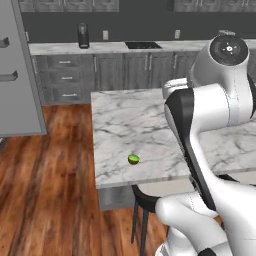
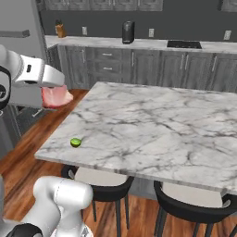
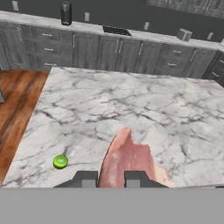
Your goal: Open the fridge, remove the kiwi, squash, and steak, and place them on any counter.
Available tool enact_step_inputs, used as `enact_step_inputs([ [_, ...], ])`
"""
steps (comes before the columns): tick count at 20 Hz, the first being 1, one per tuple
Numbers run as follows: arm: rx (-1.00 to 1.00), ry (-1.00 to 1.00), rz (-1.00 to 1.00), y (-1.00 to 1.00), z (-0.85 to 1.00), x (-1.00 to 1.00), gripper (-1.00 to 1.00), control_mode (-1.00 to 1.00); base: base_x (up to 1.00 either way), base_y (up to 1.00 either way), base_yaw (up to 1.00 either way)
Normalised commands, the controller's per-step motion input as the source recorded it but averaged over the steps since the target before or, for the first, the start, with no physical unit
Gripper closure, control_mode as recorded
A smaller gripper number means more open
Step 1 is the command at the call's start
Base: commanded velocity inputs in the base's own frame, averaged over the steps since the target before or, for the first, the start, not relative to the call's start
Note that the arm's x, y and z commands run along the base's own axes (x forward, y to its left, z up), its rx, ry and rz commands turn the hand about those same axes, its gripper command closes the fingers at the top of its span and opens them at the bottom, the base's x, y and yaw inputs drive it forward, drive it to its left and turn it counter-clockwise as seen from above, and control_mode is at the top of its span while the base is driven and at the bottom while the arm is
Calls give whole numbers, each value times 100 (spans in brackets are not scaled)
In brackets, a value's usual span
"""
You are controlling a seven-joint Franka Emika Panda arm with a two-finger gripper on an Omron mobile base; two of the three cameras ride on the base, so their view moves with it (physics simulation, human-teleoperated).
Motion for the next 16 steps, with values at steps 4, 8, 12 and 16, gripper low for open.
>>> enact_step_inputs([
  [4,0,0,0,0,0,0,100,100,42,10,-23],
  [8,0,0,0,0,0,0,100,100,62,34,-16],
  [12,0,4,-5,20,-22,32,100,-100,33,18,-6],
  [16,0,26,2,38,-47,85,100,-100,0,0,0],
])
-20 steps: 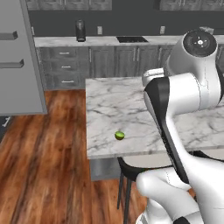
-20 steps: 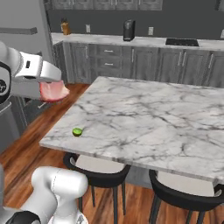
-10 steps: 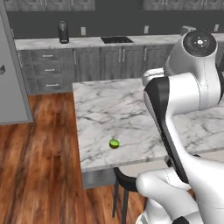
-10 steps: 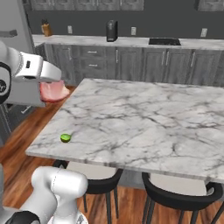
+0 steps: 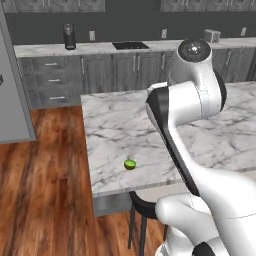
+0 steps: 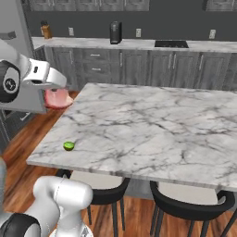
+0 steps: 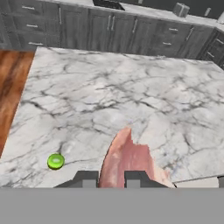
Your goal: Open the fridge, remove the kiwi, squash, and steak, and place them on any counter.
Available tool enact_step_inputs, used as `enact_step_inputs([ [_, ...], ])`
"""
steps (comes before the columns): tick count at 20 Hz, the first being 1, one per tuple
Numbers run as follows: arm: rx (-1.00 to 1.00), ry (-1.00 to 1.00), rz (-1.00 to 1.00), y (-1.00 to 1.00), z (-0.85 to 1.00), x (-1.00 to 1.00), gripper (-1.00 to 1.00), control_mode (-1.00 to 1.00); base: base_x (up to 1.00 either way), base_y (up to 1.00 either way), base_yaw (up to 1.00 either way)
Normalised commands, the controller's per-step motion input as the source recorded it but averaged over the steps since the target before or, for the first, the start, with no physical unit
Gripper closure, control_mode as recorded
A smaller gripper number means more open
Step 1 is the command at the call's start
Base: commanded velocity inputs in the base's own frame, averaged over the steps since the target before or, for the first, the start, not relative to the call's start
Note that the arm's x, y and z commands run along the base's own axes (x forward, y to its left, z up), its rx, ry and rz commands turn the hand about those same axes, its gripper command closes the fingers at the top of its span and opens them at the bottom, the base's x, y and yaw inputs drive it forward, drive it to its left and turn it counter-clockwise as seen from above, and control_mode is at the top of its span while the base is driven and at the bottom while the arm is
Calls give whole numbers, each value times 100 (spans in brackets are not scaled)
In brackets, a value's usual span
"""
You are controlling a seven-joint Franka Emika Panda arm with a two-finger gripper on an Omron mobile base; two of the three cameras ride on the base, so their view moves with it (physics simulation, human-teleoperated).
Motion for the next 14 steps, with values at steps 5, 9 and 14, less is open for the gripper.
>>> enact_step_inputs([
  [5,0,36,17,10,-55,87,100,-100,0,0,0],
  [9,0,33,27,2,-66,91,100,-100,0,0,0],
  [14,-4,19,25,-7,-75,98,100,-100,0,0,0],
])
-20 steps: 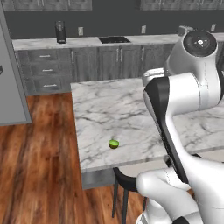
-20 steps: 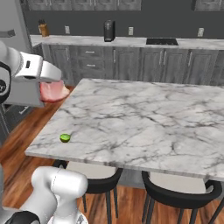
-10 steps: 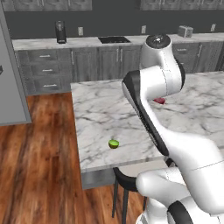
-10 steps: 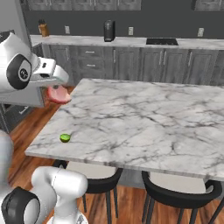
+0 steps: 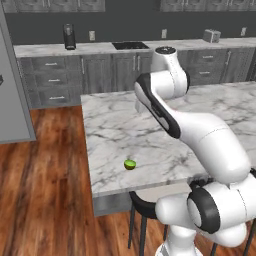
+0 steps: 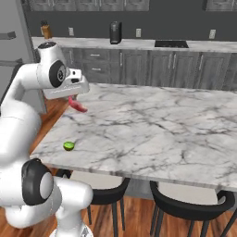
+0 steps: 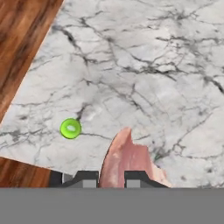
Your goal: Open the fridge, remove the kiwi, squash, and steak, and place them on any counter.
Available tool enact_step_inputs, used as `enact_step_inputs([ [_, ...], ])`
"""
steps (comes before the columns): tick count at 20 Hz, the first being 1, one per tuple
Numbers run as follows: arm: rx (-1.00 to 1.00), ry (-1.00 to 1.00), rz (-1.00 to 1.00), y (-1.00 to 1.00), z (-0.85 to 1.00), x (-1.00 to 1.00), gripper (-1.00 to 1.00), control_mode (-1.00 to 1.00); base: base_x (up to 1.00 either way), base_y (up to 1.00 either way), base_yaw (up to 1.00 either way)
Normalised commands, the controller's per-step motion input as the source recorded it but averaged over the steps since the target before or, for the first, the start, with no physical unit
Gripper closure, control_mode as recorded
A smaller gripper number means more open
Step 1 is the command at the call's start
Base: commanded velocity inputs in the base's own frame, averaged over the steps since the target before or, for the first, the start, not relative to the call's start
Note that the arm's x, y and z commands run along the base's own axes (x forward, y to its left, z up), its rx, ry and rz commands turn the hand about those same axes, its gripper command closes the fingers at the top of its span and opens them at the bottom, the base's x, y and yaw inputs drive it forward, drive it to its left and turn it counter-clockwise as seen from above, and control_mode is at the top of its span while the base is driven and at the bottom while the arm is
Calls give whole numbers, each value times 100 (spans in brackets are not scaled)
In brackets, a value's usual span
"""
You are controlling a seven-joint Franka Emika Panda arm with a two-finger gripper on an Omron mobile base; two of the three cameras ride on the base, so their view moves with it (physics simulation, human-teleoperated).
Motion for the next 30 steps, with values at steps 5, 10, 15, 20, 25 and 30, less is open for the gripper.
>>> enact_step_inputs([
  [5,-5,7,18,-22,-73,82,100,-100,0,0,0],
  [10,-1,3,16,-27,-64,51,100,-100,0,0,0],
  [15,0,0,11,-27,-55,29,100,-100,0,0,0],
  [20,0,2,6,-23,-52,26,100,-100,0,0,0],
  [25,0,3,2,-8,-42,23,100,-100,0,0,0],
  [30,0,11,0,0,-33,14,100,-100,0,0,0],
])
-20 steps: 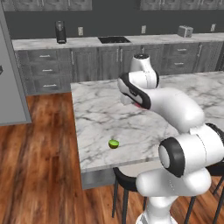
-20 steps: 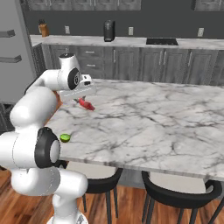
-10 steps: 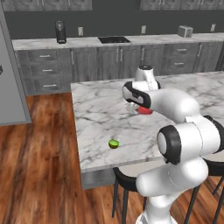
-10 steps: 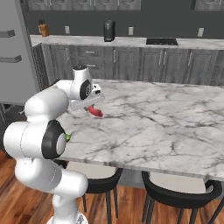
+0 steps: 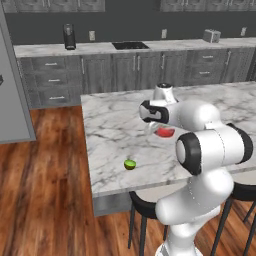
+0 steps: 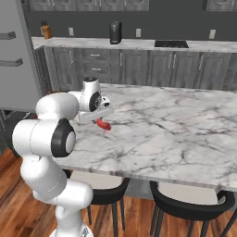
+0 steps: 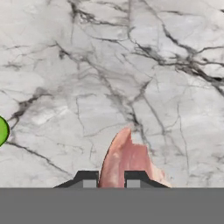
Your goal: Open the fridge, remove the kiwi, squash, and steak, and place them on any counter.
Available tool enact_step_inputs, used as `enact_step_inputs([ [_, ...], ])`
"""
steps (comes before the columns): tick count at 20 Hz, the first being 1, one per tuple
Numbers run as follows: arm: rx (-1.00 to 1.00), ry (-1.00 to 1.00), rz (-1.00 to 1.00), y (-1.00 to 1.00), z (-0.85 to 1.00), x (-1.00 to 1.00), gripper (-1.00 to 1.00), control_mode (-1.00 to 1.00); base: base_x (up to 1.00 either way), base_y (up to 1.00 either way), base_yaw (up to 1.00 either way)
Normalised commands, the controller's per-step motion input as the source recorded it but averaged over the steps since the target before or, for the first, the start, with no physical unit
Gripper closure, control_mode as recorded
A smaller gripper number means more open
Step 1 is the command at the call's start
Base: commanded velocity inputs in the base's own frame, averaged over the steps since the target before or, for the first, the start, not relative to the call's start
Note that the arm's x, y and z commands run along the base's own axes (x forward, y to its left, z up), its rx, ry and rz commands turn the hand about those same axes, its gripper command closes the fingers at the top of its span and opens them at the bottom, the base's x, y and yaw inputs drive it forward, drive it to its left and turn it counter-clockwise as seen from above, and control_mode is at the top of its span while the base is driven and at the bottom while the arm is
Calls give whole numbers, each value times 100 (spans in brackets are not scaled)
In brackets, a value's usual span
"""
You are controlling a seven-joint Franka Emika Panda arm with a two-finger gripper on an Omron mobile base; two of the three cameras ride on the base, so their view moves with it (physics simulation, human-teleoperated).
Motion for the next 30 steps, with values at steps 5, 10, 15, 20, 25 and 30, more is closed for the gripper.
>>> enact_step_inputs([
  [5,0,8,0,0,-47,5,100,-100,0,0,0],
  [10,0,5,0,0,-54,4,100,-100,0,0,0],
  [15,0,1,0,0,-61,0,100,-100,0,0,0],
  [20,0,0,0,0,-55,0,100,-100,0,0,0],
  [25,0,0,0,0,-49,0,100,-100,0,0,0],
  [30,0,0,0,0,-11,-2,-100,-100,0,0,0],
])
